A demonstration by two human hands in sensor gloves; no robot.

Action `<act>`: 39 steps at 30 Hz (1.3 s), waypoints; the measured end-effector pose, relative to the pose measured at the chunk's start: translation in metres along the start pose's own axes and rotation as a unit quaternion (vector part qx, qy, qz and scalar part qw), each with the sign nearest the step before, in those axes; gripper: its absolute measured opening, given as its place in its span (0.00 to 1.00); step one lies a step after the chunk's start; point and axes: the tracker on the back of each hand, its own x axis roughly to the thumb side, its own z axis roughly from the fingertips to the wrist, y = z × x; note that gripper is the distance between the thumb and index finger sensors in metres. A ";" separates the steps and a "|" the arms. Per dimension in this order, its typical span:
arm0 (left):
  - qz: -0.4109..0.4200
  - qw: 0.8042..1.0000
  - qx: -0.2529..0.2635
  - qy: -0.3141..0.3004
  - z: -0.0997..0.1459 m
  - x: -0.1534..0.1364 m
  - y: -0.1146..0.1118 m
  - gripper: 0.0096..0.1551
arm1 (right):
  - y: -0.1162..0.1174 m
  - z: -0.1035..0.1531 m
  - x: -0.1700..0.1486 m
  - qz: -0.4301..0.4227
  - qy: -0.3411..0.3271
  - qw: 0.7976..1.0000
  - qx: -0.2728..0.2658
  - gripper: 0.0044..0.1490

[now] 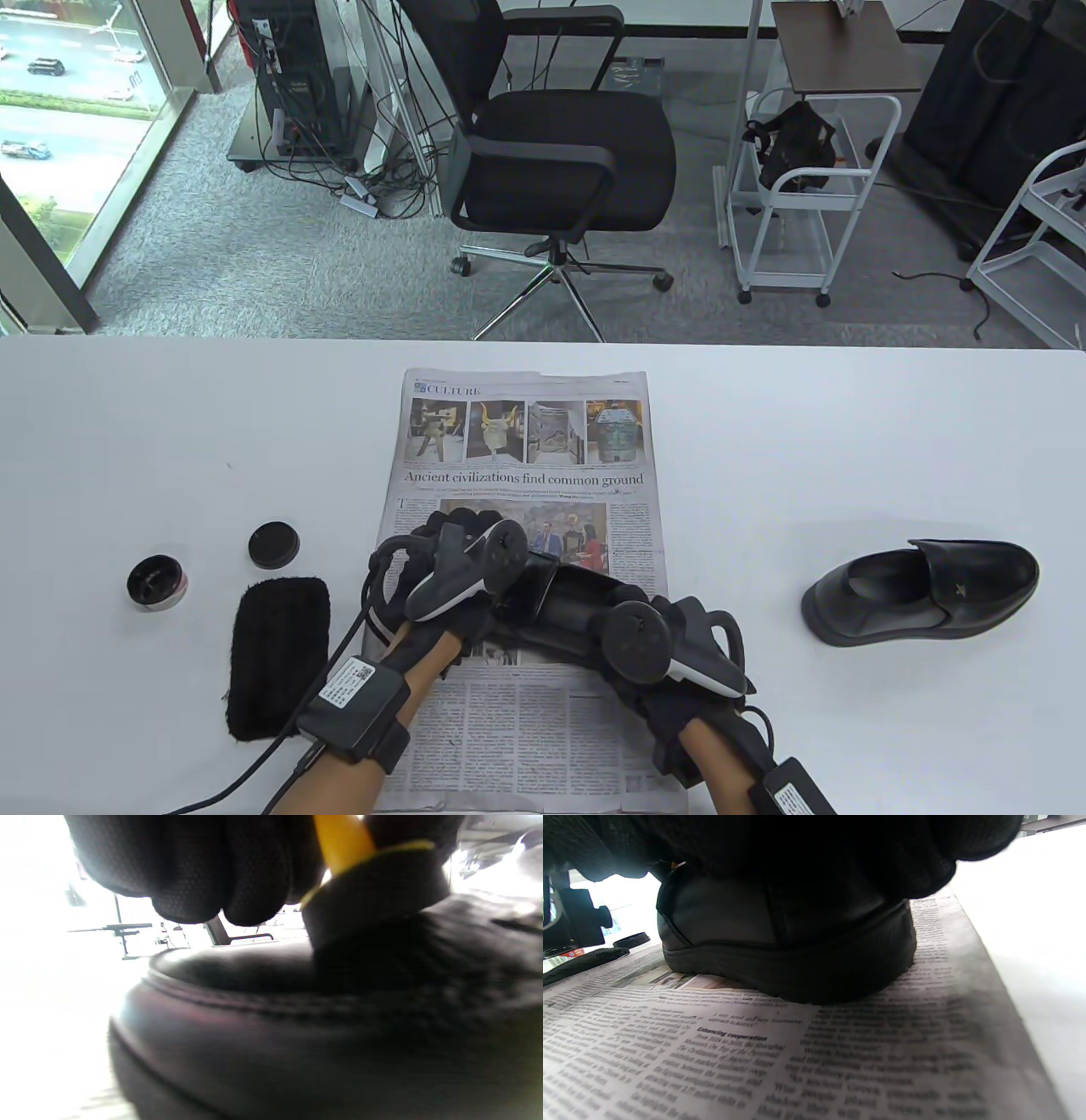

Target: Dip and apply built-in sponge shoe polish on shoes

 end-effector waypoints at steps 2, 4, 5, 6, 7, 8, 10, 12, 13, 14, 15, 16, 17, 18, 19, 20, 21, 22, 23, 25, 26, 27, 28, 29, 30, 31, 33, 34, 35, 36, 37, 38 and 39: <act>-0.018 1.000 -0.005 -0.001 0.001 -0.002 0.001 0.33 | 0.000 0.000 0.000 0.000 0.000 1.000 0.000 0.24; -0.035 0.999 -0.015 0.004 0.003 -0.005 0.000 0.34 | 0.000 0.000 0.000 0.000 0.000 1.000 0.000 0.24; -0.039 0.999 -0.019 0.003 0.004 -0.007 -0.001 0.34 | 0.000 0.000 0.000 0.000 0.000 1.000 0.000 0.24; -0.039 0.999 -0.025 0.004 0.006 -0.009 -0.003 0.34 | 0.000 0.000 0.000 0.001 0.000 1.000 0.000 0.24; -0.036 0.999 -0.029 0.003 0.007 -0.010 -0.003 0.35 | 0.000 0.000 0.000 0.001 0.000 1.000 0.000 0.24; -0.028 0.999 -0.030 0.003 0.009 -0.013 -0.003 0.36 | 0.000 0.000 0.000 0.001 0.000 1.000 0.000 0.24; -0.001 0.999 -0.039 0.000 0.013 -0.016 -0.001 0.35 | 0.000 0.000 0.000 0.001 0.000 1.000 0.000 0.24; 0.027 0.998 -0.061 -0.013 0.017 -0.018 0.000 0.34 | 0.000 0.000 0.000 0.001 0.000 1.000 0.000 0.24; 0.036 0.997 -0.071 -0.020 0.019 -0.019 0.000 0.34 | 0.000 0.000 0.000 0.001 0.000 1.000 0.000 0.24; 0.040 0.996 -0.074 -0.023 0.022 -0.019 0.001 0.33 | 0.000 0.000 0.000 0.001 0.000 1.000 0.000 0.24; 0.046 0.996 -0.073 -0.035 0.025 -0.019 0.001 0.32 | 0.000 0.000 0.000 0.001 0.000 1.000 0.000 0.24; 0.047 0.995 -0.075 -0.039 0.027 -0.020 0.001 0.32 | 0.000 0.000 0.000 0.001 0.001 1.000 0.000 0.24; 0.050 0.995 -0.077 -0.044 0.030 -0.019 0.001 0.32 | 0.000 0.000 0.000 0.001 0.001 1.000 -0.001 0.24; 0.054 0.994 -0.080 -0.052 0.032 -0.019 0.001 0.31 | 0.000 0.000 0.000 0.001 0.001 1.000 -0.001 0.24; 0.062 0.992 -0.082 -0.068 0.034 -0.017 0.001 0.31 | 0.000 0.000 0.000 0.001 0.001 1.000 -0.001 0.24; 0.065 0.992 -0.083 -0.070 0.036 -0.014 0.002 0.31 | 0.000 0.000 0.000 0.001 0.001 1.000 -0.001 0.24; 0.067 0.991 -0.081 -0.076 0.039 -0.011 0.003 0.31 | 0.000 0.000 0.000 0.001 0.001 1.000 -0.001 0.24; 0.070 0.991 -0.079 -0.084 0.039 -0.009 0.005 0.31 | 0.000 0.000 0.000 0.001 0.001 1.000 -0.001 0.24; 0.079 0.990 -0.075 -0.091 0.040 -0.005 0.007 0.31 | 0.000 0.000 0.000 0.001 0.001 1.000 -0.001 0.24; 0.105 0.987 -0.069 -0.103 0.040 0.003 0.011 0.30 | 0.000 0.000 0.000 0.001 0.001 1.000 -0.001 0.24; 0.121 0.984 -0.064 -0.111 0.038 0.008 0.012 0.30 | 0.000 0.000 0.000 0.001 0.002 1.000 -0.001 0.24; 0.130 0.983 -0.058 -0.117 0.036 0.011 0.013 0.30 | 0.000 0.000 0.000 0.001 0.002 1.000 -0.001 0.24; 0.138 0.982 -0.043 -0.123 0.033 0.016 0.013 0.30 | 0.000 0.000 0.000 0.001 0.002 1.000 -0.001 0.24; 0.137 0.983 -0.031 -0.121 0.030 0.019 0.014 0.29 | 0.000 0.000 0.000 0.001 0.002 1.000 -0.001 0.24; 0.131 0.984 -0.016 -0.118 0.026 0.022 0.014 0.29 | 0.000 0.000 0.000 0.001 0.002 1.000 -0.001 0.24; 0.125 0.985 -0.005 -0.118 0.023 0.024 0.014 0.30 | 0.000 0.000 0.000 0.001 0.002 1.000 -0.001 0.24; 0.107 0.988 0.014 -0.113 0.014 0.025 0.011 0.31 | 0.000 0.000 0.000 0.001 0.002 1.000 -0.001 0.24; 0.105 0.988 0.015 -0.113 0.008 0.024 0.008 0.33 | 0.000 0.000 0.000 0.000 0.001 1.000 -0.001 0.24; 0.108 0.988 0.011 -0.107 0.005 0.023 0.007 0.33 | 0.000 0.000 0.000 0.000 0.001 1.000 -0.001 0.24; 0.118 0.989 0.004 -0.094 0.002 0.020 0.004 0.33 | 0.000 0.000 0.000 0.000 0.001 1.000 -0.001 0.24; 0.124 0.988 0.005 -0.088 -0.001 0.016 0.003 0.33 | 0.000 0.000 0.000 0.000 0.001 1.000 -0.001 0.24; 0.122 0.989 0.003 -0.079 -0.004 0.013 0.001 0.32 | 0.000 0.000 0.000 0.000 0.001 1.000 -0.001 0.24; 0.104 0.992 -0.001 -0.067 -0.007 0.007 -0.001 0.31 | 0.000 0.000 0.000 0.000 0.001 1.000 -0.001 0.24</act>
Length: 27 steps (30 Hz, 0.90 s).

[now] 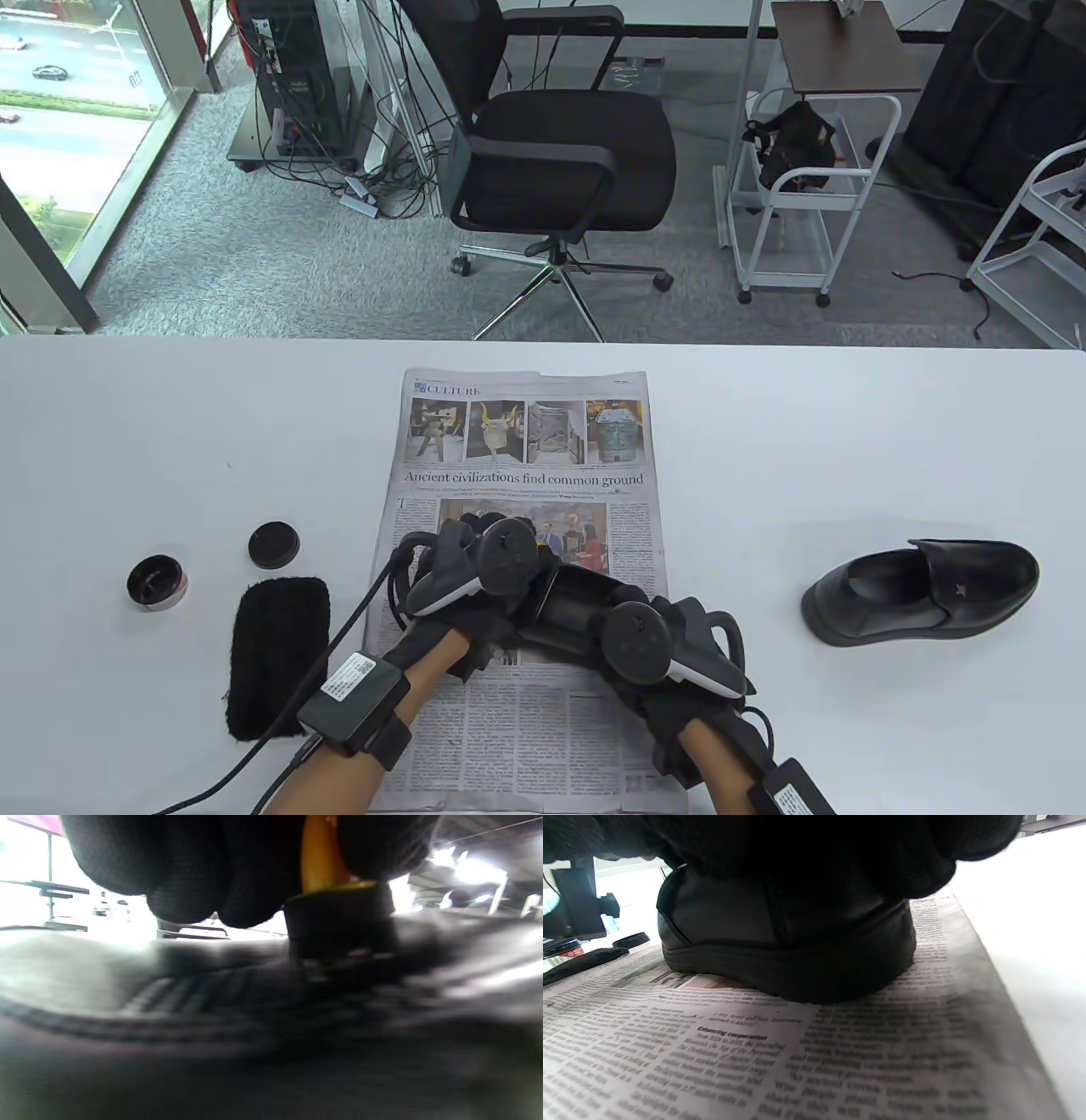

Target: Dip and apply built-in sponge shoe polish on shoes

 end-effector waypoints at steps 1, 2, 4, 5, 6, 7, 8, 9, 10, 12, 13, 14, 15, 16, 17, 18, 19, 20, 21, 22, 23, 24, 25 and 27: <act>-0.026 1.000 -0.003 0.018 -0.001 -0.007 -0.001 0.30 | 0.000 0.000 0.000 0.000 0.000 1.000 0.000 0.24; -0.043 0.998 -0.005 0.035 0.000 -0.011 -0.002 0.30 | 0.000 0.000 0.000 0.000 0.000 1.000 0.000 0.24; -0.080 0.995 -0.002 0.053 0.002 -0.020 -0.002 0.29 | 0.000 0.000 0.000 0.000 0.000 1.000 0.000 0.24; -0.102 0.993 -0.002 0.061 0.004 -0.025 -0.001 0.29 | 0.000 0.000 0.000 0.000 0.000 1.000 0.000 0.24; -0.118 0.991 -0.006 0.065 0.005 -0.029 0.000 0.29 | 0.000 0.000 0.000 0.001 0.000 1.000 0.000 0.24; -0.132 0.989 -0.008 0.068 0.007 -0.032 0.001 0.29 | 0.000 0.000 0.000 0.000 0.000 1.000 0.000 0.24; -0.145 0.987 -0.011 0.067 0.009 -0.035 0.002 0.29 | 0.000 0.000 0.000 0.000 0.000 1.000 0.000 0.24; -0.153 0.986 -0.018 0.065 0.012 -0.037 0.003 0.29 | 0.000 0.000 0.000 0.000 0.000 1.000 0.000 0.24; -0.154 0.986 -0.026 0.063 0.016 -0.039 0.004 0.29 | 0.000 0.000 0.000 0.001 0.000 1.000 0.000 0.24; -0.145 0.987 -0.043 0.060 0.022 -0.039 0.006 0.29 | 0.000 0.000 0.000 0.001 0.000 1.000 0.000 0.24; -0.138 0.987 -0.056 0.058 0.026 -0.038 0.007 0.30 | 0.000 0.000 0.000 0.000 0.000 1.000 0.000 0.24; -0.128 0.988 -0.070 0.054 0.030 -0.035 0.008 0.30 | 0.000 0.000 0.000 0.000 0.000 1.000 0.000 0.24; -0.121 0.988 -0.077 0.052 0.032 -0.034 0.008 0.30 | 0.000 0.000 0.000 0.001 0.000 1.000 0.000 0.24; -0.107 0.990 -0.085 0.047 0.036 -0.030 0.007 0.31 | 0.000 0.000 0.000 0.001 0.000 1.000 0.000 0.24; -0.097 0.990 -0.092 0.043 0.038 -0.027 0.007 0.31 | 0.000 0.000 0.000 0.001 0.000 1.000 0.000 0.24; -0.086 0.990 -0.100 0.041 0.041 -0.024 0.006 0.31 | 0.000 0.000 0.000 0.001 0.000 1.000 0.000 0.24; -0.075 0.991 -0.107 0.038 0.043 -0.020 0.006 0.31 | 0.000 0.000 0.000 0.001 0.000 1.000 0.000 0.24; -0.064 0.992 -0.108 0.030 0.044 -0.015 0.007 0.31 | 0.000 0.000 0.000 0.002 0.000 1.000 -0.001 0.24; -0.057 0.992 -0.108 0.025 0.045 -0.013 0.007 0.31 | 0.000 0.000 0.000 0.003 0.000 1.000 -0.001 0.24; -0.046 0.993 -0.105 0.019 0.046 -0.008 0.008 0.31 | 0.000 0.000 0.000 0.002 0.000 1.000 -0.001 0.24; -0.035 0.994 -0.104 0.014 0.046 -0.004 0.010 0.31 | 0.000 0.000 0.000 0.001 0.000 1.000 -0.001 0.24; -0.019 0.995 -0.100 0.004 0.045 0.001 0.011 0.31 | 0.000 0.000 0.000 0.001 0.000 1.000 -0.001 0.24; -0.006 0.995 -0.096 -0.003 0.043 0.004 0.012 0.31 | 0.000 0.000 0.000 0.002 0.000 1.000 -0.001 0.24; 0.021 0.996 -0.082 -0.022 0.039 0.013 0.013 0.31 | 0.000 0.000 0.000 0.002 0.000 1.000 -0.001 0.24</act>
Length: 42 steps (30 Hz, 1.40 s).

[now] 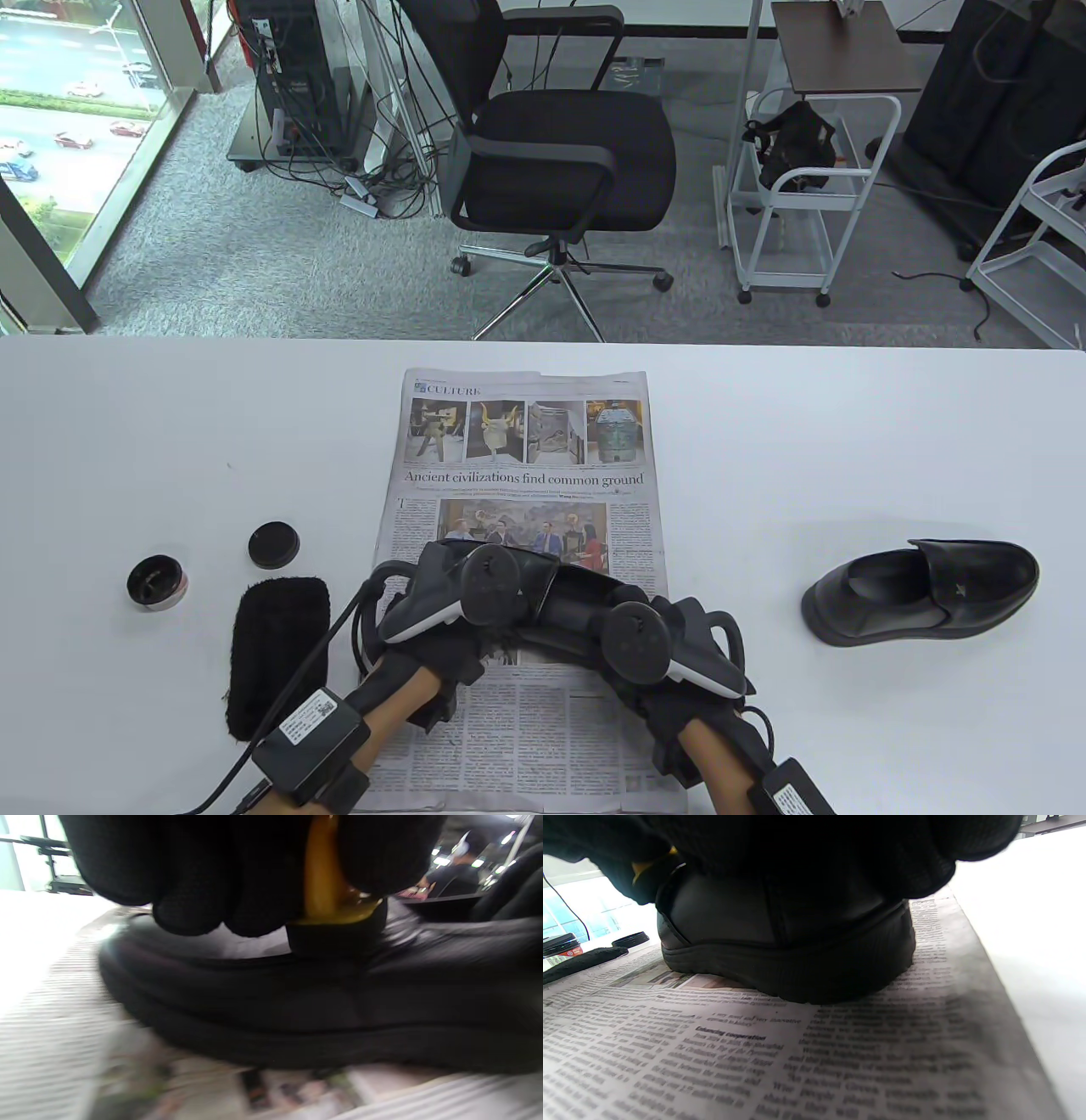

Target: Dip and apply built-in sponge shoe polish on shoes

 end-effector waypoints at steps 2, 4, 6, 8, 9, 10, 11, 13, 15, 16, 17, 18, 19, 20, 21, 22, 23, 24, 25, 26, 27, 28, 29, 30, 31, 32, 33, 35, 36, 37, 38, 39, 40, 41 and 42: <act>0.002 0.999 0.023 -0.025 -0.007 0.007 0.001 0.30 | 0.000 0.000 0.000 -0.001 0.000 1.000 0.000 0.24; -0.014 0.999 0.045 -0.025 -0.014 0.011 0.002 0.30 | 0.000 0.000 0.000 0.000 0.000 1.000 0.000 0.24; -0.029 0.998 0.053 -0.023 -0.020 0.013 0.003 0.30 | 0.000 0.000 0.000 -0.001 0.000 1.000 0.000 0.24; -0.039 0.997 0.061 -0.016 -0.026 0.012 0.004 0.30 | 0.000 0.000 0.000 -0.001 0.000 1.000 0.000 0.24; -0.044 0.997 0.063 -0.011 -0.029 0.010 0.004 0.30 | 0.000 0.000 0.000 -0.001 0.000 1.000 0.001 0.24; -0.051 0.997 0.065 -0.002 -0.033 0.007 0.005 0.30 | 0.000 0.000 0.000 -0.001 0.000 1.000 0.001 0.24; -0.059 0.996 0.064 0.005 -0.036 0.003 0.005 0.30 | 0.000 0.000 0.000 0.000 0.000 1.000 0.001 0.24; -0.080 0.994 0.060 0.031 -0.043 -0.009 0.003 0.30 | 0.000 0.000 0.000 -0.001 0.000 1.000 0.000 0.24; -0.116 0.991 0.041 0.052 -0.046 -0.025 0.001 0.30 | 0.000 0.000 0.000 -0.001 0.000 1.000 0.000 0.24; -0.124 0.990 0.037 0.062 -0.046 -0.033 0.001 0.30 | 0.000 0.000 0.000 -0.001 0.000 1.000 0.000 0.24; -0.125 0.989 0.036 0.071 -0.044 -0.039 0.001 0.30 | 0.000 0.000 0.000 -0.001 0.000 1.000 0.000 0.24; -0.126 0.988 0.031 0.083 -0.042 -0.047 0.002 0.30 | 0.000 0.000 0.000 0.000 0.000 1.000 0.000 0.24; -0.132 0.986 0.028 0.093 -0.039 -0.054 0.004 0.29 | 0.000 0.000 0.000 -0.001 0.000 1.000 0.000 0.24; -0.141 0.985 0.024 0.097 -0.037 -0.058 0.005 0.29 | 0.000 0.000 0.000 0.000 0.000 1.000 0.001 0.24; -0.154 0.983 0.018 0.100 -0.034 -0.061 0.006 0.29 | 0.000 0.000 0.000 0.000 0.000 1.000 0.001 0.24; -0.162 0.982 0.011 0.095 -0.030 -0.064 0.007 0.29 | 0.000 0.000 0.000 0.000 0.000 1.000 0.001 0.24; -0.162 0.982 0.006 0.095 -0.027 -0.065 0.007 0.29 | 0.000 0.000 0.000 0.000 0.000 1.000 0.001 0.24; -0.156 0.983 -0.001 0.093 -0.023 -0.065 0.007 0.29 | 0.000 0.000 0.000 0.001 0.000 1.000 0.002 0.24; -0.149 0.985 -0.006 0.088 -0.018 -0.063 0.006 0.29 | 0.000 0.000 0.000 0.002 0.000 1.000 0.002 0.24; -0.143 0.986 -0.008 0.084 -0.015 -0.062 0.005 0.29 | 0.000 0.000 0.000 0.002 0.001 1.000 0.001 0.24; -0.135 0.988 -0.013 0.079 -0.011 -0.059 0.002 0.29 | 0.000 0.000 0.000 0.002 0.001 1.000 0.001 0.24; -0.130 0.988 -0.017 0.077 -0.008 -0.056 0.001 0.30 | 0.000 0.000 0.001 0.003 0.001 1.000 0.001 0.24; -0.126 0.989 -0.018 0.073 -0.005 -0.053 -0.001 0.30 | 0.000 0.000 0.001 0.003 0.001 1.000 0.001 0.24; -0.119 0.990 -0.019 0.067 -0.001 -0.048 -0.003 0.30 | 0.000 0.000 0.001 0.003 0.001 1.000 0.001 0.24; -0.115 0.991 -0.018 0.065 0.000 -0.045 -0.004 0.31 | 0.000 0.000 0.001 0.004 0.001 1.000 0.001 0.24; -0.108 0.992 -0.016 0.059 0.003 -0.039 -0.004 0.31 | 0.000 0.000 0.001 0.005 0.001 1.000 0.001 0.24; -0.103 0.993 -0.015 0.055 0.004 -0.036 -0.005 0.31 | 0.000 0.000 0.001 0.005 0.000 1.000 0.001 0.24; -0.081 0.996 -0.019 0.045 0.006 -0.028 -0.004 0.31 | 0.000 0.000 0.001 0.005 0.000 1.000 0.002 0.24; -0.065 0.997 -0.021 0.041 0.006 -0.024 -0.003 0.31 | 0.000 0.000 0.001 0.006 0.000 1.000 0.002 0.24; -0.055 0.998 -0.021 0.037 0.007 -0.020 -0.002 0.31 | 0.000 0.000 0.001 0.006 0.000 1.000 0.002 0.24; -0.044 0.998 -0.020 0.029 0.008 -0.014 0.000 0.31 | 0.000 0.000 0.001 0.006 0.000 1.000 0.002 0.24; -0.034 0.999 -0.020 0.020 0.008 -0.010 0.001 0.30 | 0.000 0.000 0.001 0.005 0.000 1.000 0.002 0.24; -0.017 1.000 -0.022 0.009 0.007 -0.003 0.003 0.30 | 0.000 0.000 0.001 0.006 0.000 1.000 0.002 0.24; -0.007 1.000 -0.022 0.002 0.007 0.002 0.005 0.30 | 0.000 0.000 0.001 0.006 0.000 1.000 0.002 0.24; 0.002 1.000 -0.020 -0.008 0.005 0.009 0.006 0.30 | 0.000 0.000 0.001 0.006 0.000 1.000 0.002 0.24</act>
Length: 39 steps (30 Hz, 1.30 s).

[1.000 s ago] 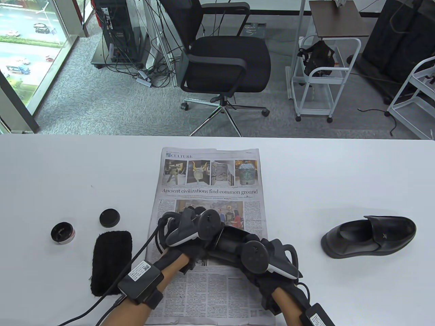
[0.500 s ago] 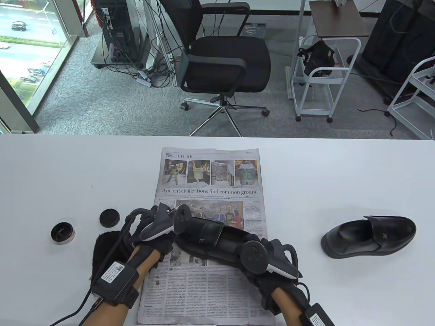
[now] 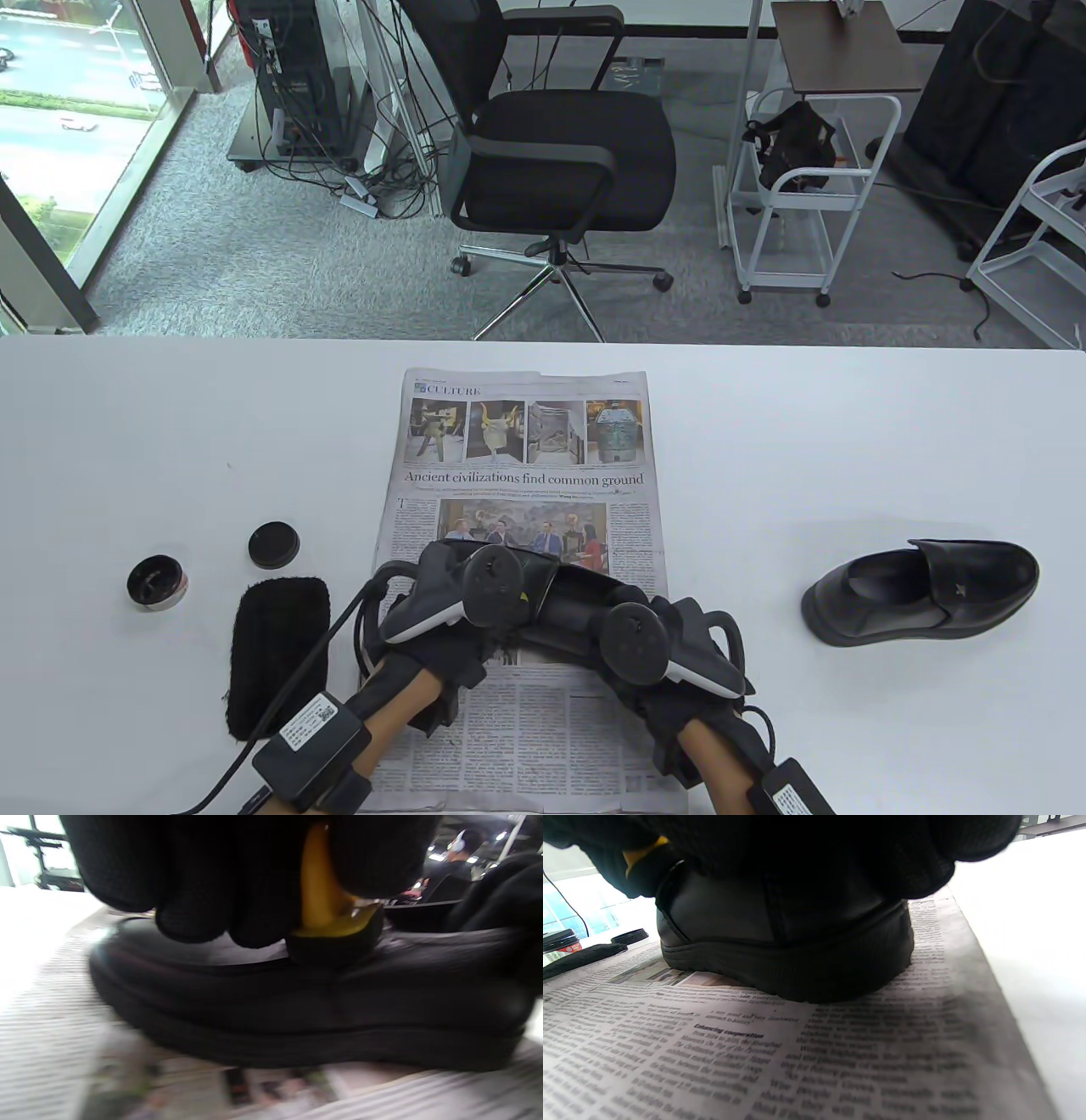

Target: Dip and apply built-in sponge shoe polish on shoes

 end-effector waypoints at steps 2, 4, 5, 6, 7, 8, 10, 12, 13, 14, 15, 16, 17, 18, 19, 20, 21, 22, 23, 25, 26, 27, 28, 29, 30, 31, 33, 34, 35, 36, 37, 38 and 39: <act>-0.008 1.000 0.013 -0.007 -0.005 0.010 0.002 0.30 | 0.000 0.000 0.000 -0.002 0.001 1.000 0.000 0.24; -0.034 0.999 0.031 -0.009 -0.013 0.016 0.004 0.30 | 0.000 0.000 0.000 -0.003 0.001 1.000 0.000 0.24; -0.047 0.998 0.039 -0.007 -0.018 0.018 0.004 0.30 | 0.000 0.000 0.000 -0.003 0.002 1.000 0.000 0.24; -0.057 0.997 0.048 -0.004 -0.023 0.020 0.004 0.30 | 0.000 0.000 0.000 -0.003 0.002 1.000 0.000 0.24; -0.064 0.997 0.053 0.000 -0.026 0.019 0.004 0.30 | 0.000 0.000 0.000 -0.003 0.002 1.000 0.000 0.24; -0.070 0.996 0.061 0.004 -0.030 0.018 0.004 0.30 | 0.000 0.000 0.000 -0.003 0.001 1.000 0.000 0.24; -0.078 0.994 0.071 0.017 -0.036 0.014 0.005 0.30 | 0.000 0.000 0.000 -0.003 0.001 1.000 0.000 0.24; -0.095 0.992 0.072 0.031 -0.041 0.005 0.005 0.30 | 0.000 0.000 0.000 -0.001 0.000 1.000 0.000 0.24; -0.100 0.992 0.071 0.037 -0.042 0.001 0.004 0.30 | 0.000 0.000 0.000 -0.001 0.000 1.000 0.001 0.24; -0.108 0.990 0.070 0.048 -0.045 -0.006 0.003 0.30 | 0.000 0.000 0.000 -0.002 0.000 1.000 0.001 0.24; -0.119 0.989 0.067 0.056 -0.046 -0.011 0.002 0.30 | 0.000 0.000 0.000 -0.002 0.000 1.000 0.001 0.24; -0.138 0.986 0.064 0.061 -0.048 -0.019 0.000 0.30 | 0.000 0.000 0.000 -0.002 0.000 1.000 0.001 0.24; -0.162 0.982 0.061 0.071 -0.050 -0.028 -0.001 0.30 | 0.000 0.000 0.000 -0.002 0.000 1.000 0.001 0.24; -0.174 0.980 0.056 0.081 -0.050 -0.034 -0.002 0.29 | 0.000 0.000 0.000 -0.002 0.000 1.000 0.001 0.24; -0.188 0.977 0.043 0.095 -0.049 -0.043 -0.002 0.29 | 0.000 0.000 0.000 -0.001 -0.001 1.000 0.000 0.24; -0.190 0.976 0.036 0.100 -0.048 -0.048 -0.002 0.29 | 0.000 0.000 0.000 -0.001 -0.001 1.000 0.001 0.24; -0.187 0.976 0.030 0.105 -0.045 -0.054 -0.001 0.29 | 0.000 0.000 0.000 -0.001 -0.001 1.000 0.001 0.24; -0.186 0.976 0.024 0.106 -0.042 -0.057 -0.001 0.29 | 0.000 0.000 0.000 -0.001 0.000 1.000 0.001 0.24; -0.187 0.977 0.015 0.105 -0.038 -0.060 0.000 0.28 | 0.000 0.000 0.000 -0.001 0.000 1.000 0.001 0.24; -0.189 0.977 0.009 0.097 -0.029 -0.061 -0.001 0.28 | 0.000 0.000 0.000 -0.001 0.000 1.000 0.002 0.24; -0.190 0.977 0.011 0.095 -0.025 -0.060 -0.001 0.29 | 0.000 0.000 0.000 -0.001 0.000 1.000 0.002 0.24; -0.190 0.978 0.014 0.090 -0.021 -0.059 -0.002 0.29 | 0.000 0.000 0.000 -0.001 0.000 1.000 0.001 0.24; -0.185 0.979 0.017 0.084 -0.016 -0.058 -0.003 0.30 | 0.000 0.000 0.000 0.000 0.000 1.000 0.001 0.25; -0.177 0.981 0.017 0.082 -0.013 -0.056 -0.005 0.30 | 0.000 0.000 0.000 -0.001 0.000 1.000 0.001 0.25; -0.166 0.983 0.015 0.078 -0.009 -0.054 -0.006 0.30 | 0.000 0.000 0.000 0.000 0.000 1.000 0.001 0.24; -0.158 0.984 0.013 0.075 -0.006 -0.053 -0.007 0.30 | 0.000 0.000 0.000 0.000 0.000 1.000 0.001 0.24; -0.135 0.989 0.008 0.065 -0.002 -0.047 -0.008 0.31 | 0.000 0.000 0.000 0.002 0.000 1.000 0.001 0.24; -0.119 0.991 0.002 0.056 0.000 -0.044 -0.008 0.30 | 0.000 0.000 0.000 0.002 0.000 1.000 0.001 0.24; -0.109 0.993 -0.001 0.049 0.000 -0.041 -0.009 0.30 | 0.000 0.000 0.000 0.002 0.000 1.000 0.001 0.25; -0.097 0.995 -0.008 0.039 -0.001 -0.037 -0.008 0.30 | 0.000 0.000 0.000 0.002 0.000 1.000 0.001 0.25; -0.086 0.996 -0.009 0.031 -0.001 -0.034 -0.006 0.30 | 0.000 0.000 0.000 0.002 0.000 1.000 0.001 0.24; -0.072 0.997 -0.007 0.023 -0.002 -0.031 -0.006 0.30 | 0.000 0.000 0.000 0.002 0.001 1.000 0.001 0.25; -0.058 0.998 -0.007 0.020 -0.002 -0.028 -0.005 0.30 | 0.000 0.000 0.000 0.002 0.001 1.000 0.001 0.25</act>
